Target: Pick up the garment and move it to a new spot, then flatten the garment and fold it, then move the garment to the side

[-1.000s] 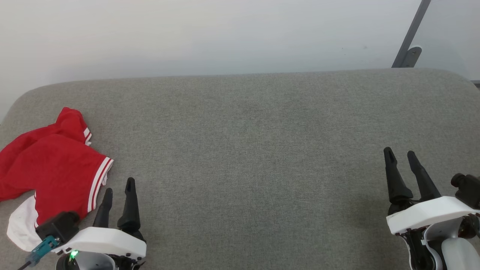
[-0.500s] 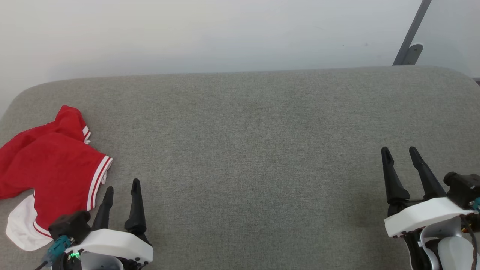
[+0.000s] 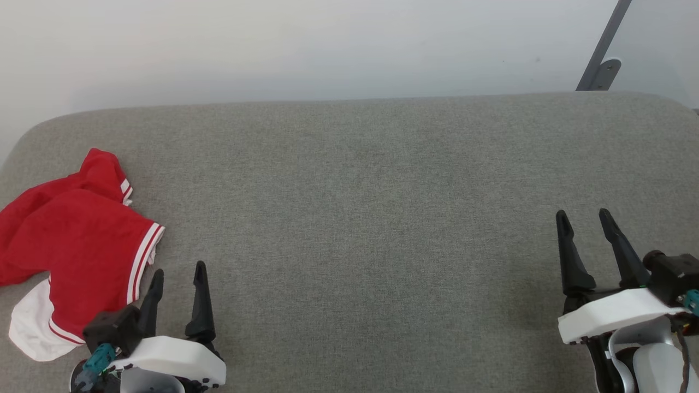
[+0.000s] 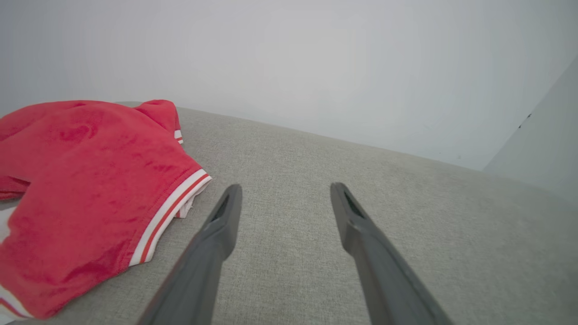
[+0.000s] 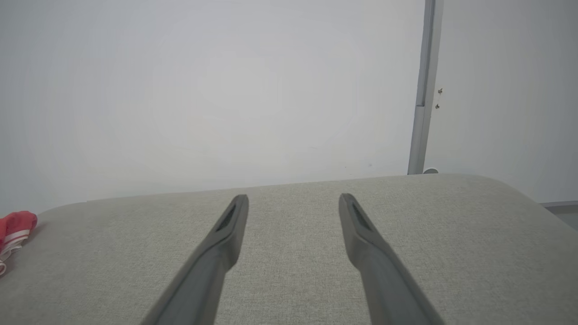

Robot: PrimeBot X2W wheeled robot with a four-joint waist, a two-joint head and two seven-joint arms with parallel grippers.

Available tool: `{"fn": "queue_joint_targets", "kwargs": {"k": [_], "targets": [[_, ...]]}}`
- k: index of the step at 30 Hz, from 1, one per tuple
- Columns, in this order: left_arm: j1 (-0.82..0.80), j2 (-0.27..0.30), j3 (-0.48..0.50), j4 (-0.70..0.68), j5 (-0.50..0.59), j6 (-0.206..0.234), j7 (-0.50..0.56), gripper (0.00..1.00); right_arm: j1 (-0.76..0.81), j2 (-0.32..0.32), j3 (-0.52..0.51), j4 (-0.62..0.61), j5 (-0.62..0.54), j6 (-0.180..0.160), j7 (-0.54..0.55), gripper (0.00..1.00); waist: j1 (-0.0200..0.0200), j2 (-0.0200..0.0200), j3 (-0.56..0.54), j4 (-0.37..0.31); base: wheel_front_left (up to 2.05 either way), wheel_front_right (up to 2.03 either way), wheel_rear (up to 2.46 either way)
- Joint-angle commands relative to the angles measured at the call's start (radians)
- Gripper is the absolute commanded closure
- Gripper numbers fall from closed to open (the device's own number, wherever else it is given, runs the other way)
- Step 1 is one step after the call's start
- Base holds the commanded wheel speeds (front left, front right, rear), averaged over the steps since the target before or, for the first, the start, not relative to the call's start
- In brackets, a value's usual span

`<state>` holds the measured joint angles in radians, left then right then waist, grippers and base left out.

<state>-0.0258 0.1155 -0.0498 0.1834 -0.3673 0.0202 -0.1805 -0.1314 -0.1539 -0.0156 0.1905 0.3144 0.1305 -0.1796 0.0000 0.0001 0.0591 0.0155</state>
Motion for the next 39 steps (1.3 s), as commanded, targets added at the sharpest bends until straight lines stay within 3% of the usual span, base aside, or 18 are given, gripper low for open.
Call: {"fn": "queue_joint_targets", "kwargs": {"k": [1, 19, 25, 39], "targets": [[-0.010, 0.001, 0.004, -0.006, 0.024, -0.004, -0.011, 0.00, 0.003, 0.007, -0.011, -0.009, -0.016, 0.000, -0.012, 0.00, 0.0000, -0.0001, 0.002, 0.001, 0.00, 0.00, 0.00], [-0.013, -0.026, 0.032, 0.005, 0.159, -0.043, -0.050, 0.00, 0.031, 0.042, -0.041, -0.028, -0.088, 0.000, -0.051, 0.00, 0.0000, -0.0001, 0.010, 0.048, 0.00, 0.00, 0.00], [0.007, -0.037, 0.053, 0.006, 0.186, -0.049, -0.059, 0.00, 0.034, 0.046, -0.016, -0.046, -0.110, 0.000, -0.061, 0.00, 0.0000, -0.0001, 0.011, 0.116, 0.00, 0.00, 0.00], [0.077, -0.063, 0.101, 0.003, 0.241, -0.043, -0.085, 0.00, -0.003, 0.042, 0.129, -0.013, -0.193, 0.000, -0.086, 0.00, 0.0000, -0.0001, 0.014, 0.413, 0.00, 0.00, 0.00]]}}
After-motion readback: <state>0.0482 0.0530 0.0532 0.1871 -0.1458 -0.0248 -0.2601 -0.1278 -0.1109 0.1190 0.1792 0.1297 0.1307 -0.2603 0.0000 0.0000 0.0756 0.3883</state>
